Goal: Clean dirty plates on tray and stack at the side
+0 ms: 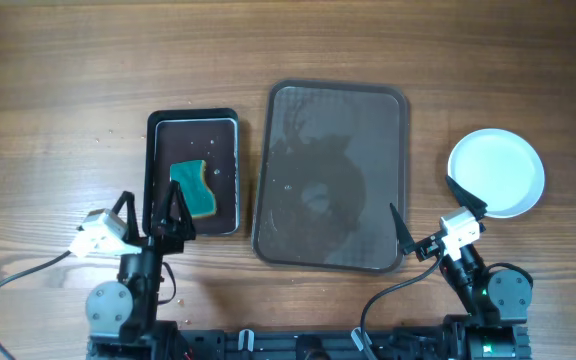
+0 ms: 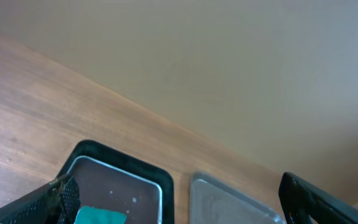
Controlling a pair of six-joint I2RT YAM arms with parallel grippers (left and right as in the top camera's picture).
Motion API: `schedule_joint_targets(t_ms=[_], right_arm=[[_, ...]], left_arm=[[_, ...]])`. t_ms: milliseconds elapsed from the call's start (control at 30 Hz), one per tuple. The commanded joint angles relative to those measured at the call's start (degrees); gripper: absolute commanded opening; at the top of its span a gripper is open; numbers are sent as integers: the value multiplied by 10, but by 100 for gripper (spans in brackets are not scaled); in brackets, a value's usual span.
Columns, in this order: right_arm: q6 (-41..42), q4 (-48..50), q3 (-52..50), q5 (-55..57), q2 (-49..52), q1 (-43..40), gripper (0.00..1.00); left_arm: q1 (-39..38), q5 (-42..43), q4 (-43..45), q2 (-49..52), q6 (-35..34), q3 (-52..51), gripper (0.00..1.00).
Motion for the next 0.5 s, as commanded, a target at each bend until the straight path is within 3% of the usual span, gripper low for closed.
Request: schedule_joint_targets(t_ms=[0,133,233,467], right_arm=[[-3,2,-1,-4,-5,2,100],[-3,2,-1,-4,-5,2,100],[-3,2,-1,-4,-5,2,100],[-3,2,-1,-4,-5,2,100]], left_arm=[[0,8,50,-8,3,-46,100],[-5,6,101,-8,3,-100,100],[-6,5,56,-8,4,-102,100],[-19,5,56,-8,5,-102,100]])
